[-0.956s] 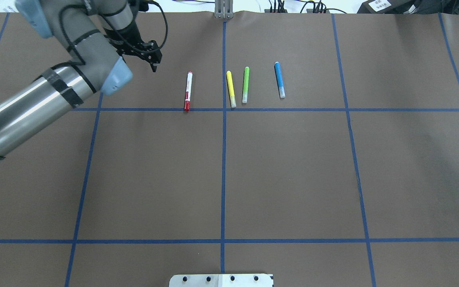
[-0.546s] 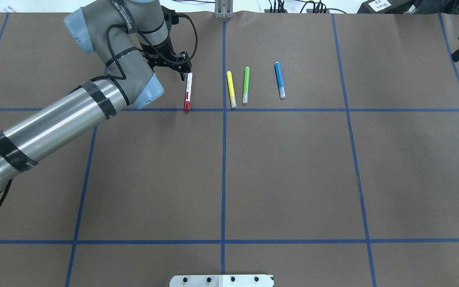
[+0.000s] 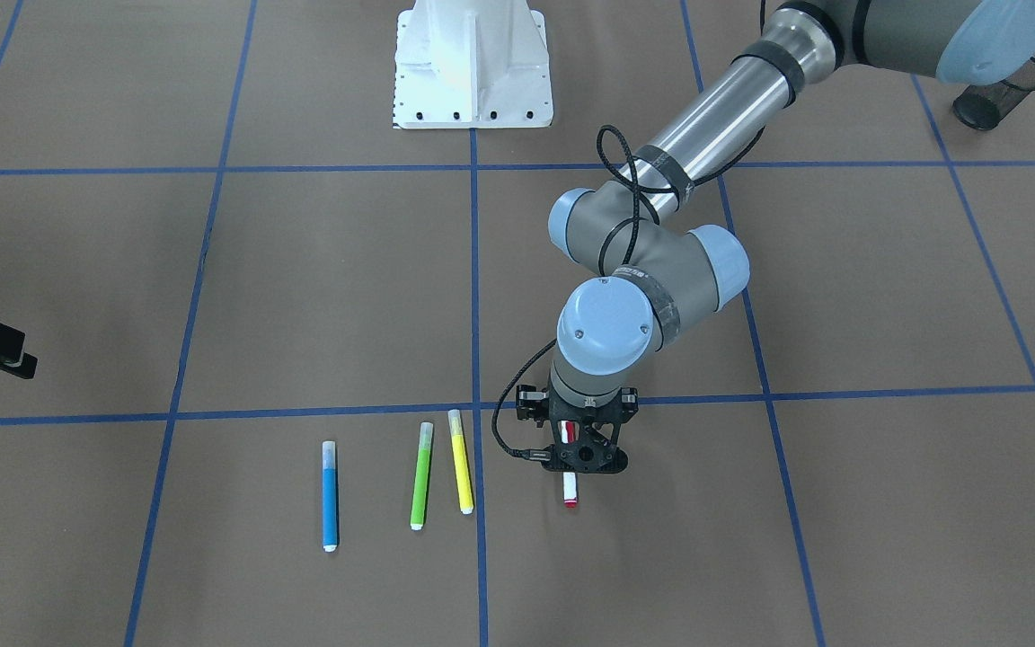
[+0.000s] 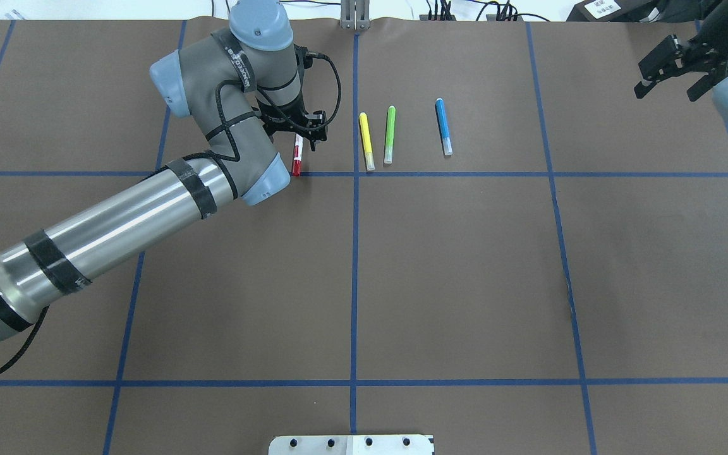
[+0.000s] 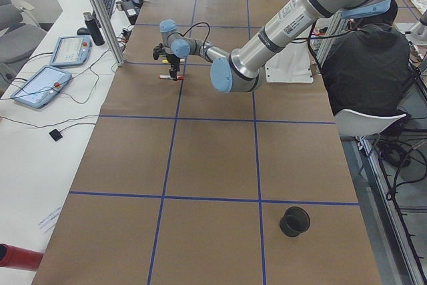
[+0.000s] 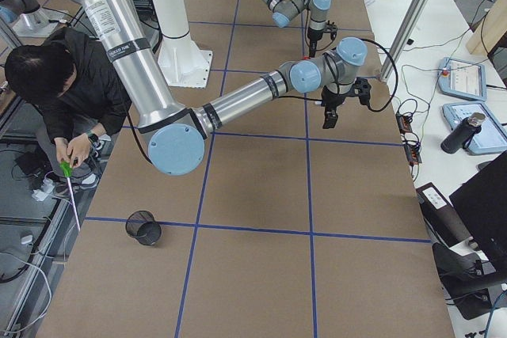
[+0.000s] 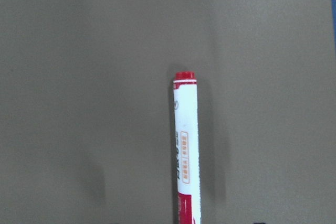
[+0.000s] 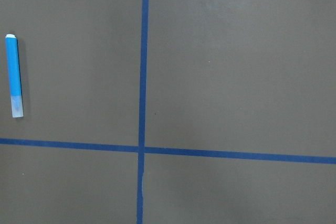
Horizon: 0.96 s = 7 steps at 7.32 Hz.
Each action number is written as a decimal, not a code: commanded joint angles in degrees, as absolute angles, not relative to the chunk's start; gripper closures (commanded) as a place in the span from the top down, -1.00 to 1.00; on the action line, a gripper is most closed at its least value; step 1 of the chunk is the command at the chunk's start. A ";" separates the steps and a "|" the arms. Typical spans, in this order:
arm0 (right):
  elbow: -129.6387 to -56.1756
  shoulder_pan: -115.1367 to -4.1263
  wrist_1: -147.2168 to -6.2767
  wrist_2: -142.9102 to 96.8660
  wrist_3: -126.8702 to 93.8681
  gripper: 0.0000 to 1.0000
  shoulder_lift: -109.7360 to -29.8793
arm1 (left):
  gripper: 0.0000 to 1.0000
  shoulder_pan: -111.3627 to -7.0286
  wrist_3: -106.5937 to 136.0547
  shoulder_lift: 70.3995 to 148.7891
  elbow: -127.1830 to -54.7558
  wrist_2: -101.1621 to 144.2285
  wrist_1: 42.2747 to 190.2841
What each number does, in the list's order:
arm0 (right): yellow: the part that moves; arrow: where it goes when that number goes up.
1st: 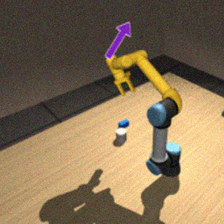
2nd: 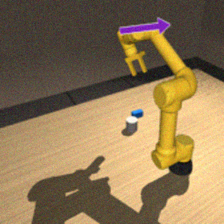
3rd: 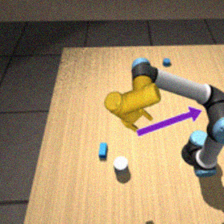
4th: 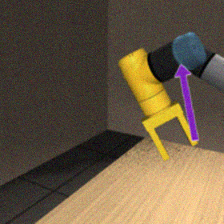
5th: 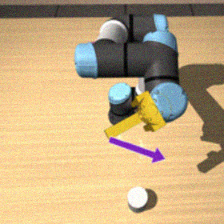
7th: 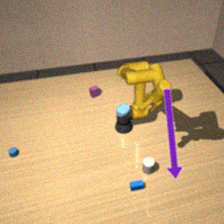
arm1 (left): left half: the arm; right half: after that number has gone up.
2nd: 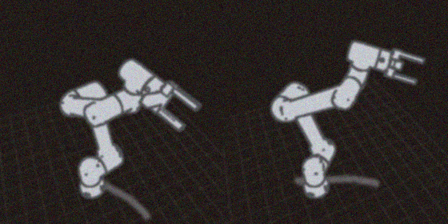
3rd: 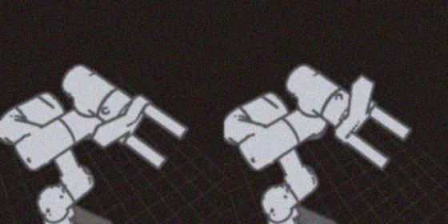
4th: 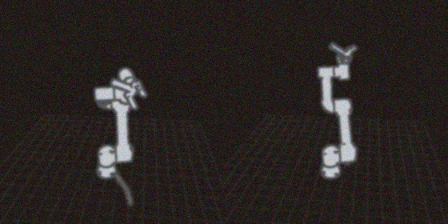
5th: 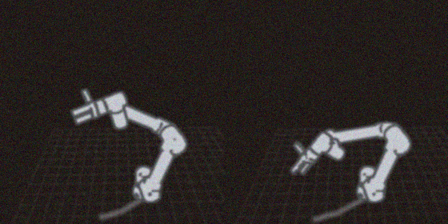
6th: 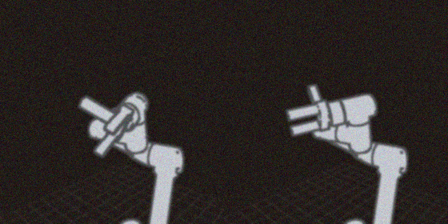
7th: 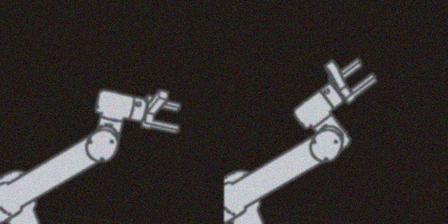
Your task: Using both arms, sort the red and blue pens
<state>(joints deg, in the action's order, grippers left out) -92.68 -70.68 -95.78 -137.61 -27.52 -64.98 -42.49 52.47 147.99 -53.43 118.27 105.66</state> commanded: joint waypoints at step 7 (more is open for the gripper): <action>-91.85 -70.31 -95.01 -137.55 -28.04 0.99 -63.63 | -1.00 -41.75 53.43 147.57 -53.61 118.30 106.00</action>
